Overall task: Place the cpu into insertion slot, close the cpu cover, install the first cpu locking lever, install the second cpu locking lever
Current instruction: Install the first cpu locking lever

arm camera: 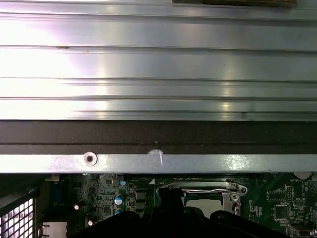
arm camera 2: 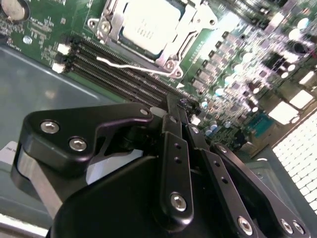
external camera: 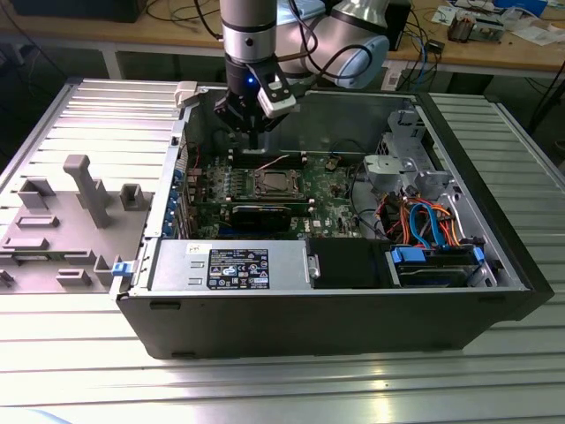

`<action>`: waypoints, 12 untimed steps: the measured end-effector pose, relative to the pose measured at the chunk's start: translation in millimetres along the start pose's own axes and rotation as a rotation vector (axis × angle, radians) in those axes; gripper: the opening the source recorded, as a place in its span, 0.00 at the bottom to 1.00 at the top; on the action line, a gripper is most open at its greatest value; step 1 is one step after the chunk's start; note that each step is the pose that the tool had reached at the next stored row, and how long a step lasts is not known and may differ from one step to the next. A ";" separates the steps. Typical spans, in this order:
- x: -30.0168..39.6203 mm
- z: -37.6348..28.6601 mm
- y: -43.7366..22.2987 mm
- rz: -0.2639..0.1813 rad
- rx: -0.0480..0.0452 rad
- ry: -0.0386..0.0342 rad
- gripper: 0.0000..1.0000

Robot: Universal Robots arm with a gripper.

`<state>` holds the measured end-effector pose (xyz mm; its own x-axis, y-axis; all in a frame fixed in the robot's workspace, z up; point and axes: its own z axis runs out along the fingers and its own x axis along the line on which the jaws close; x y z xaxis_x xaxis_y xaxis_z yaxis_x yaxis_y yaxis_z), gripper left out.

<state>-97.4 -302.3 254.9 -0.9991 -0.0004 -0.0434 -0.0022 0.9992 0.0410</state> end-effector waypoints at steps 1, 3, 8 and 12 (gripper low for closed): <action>-0.2 0.7 -0.2 0.002 -0.0025 -0.0003 0.11; -2.0 2.1 -0.4 0.005 -0.0022 0.0000 0.11; -4.8 7.4 -0.7 0.007 -0.0023 -0.0003 0.11; -12.0 10.4 -0.5 0.007 -0.0021 -0.0002 0.11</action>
<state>-84.9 -302.4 245.0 -0.9990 0.0066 -0.0433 0.0047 0.9990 0.0434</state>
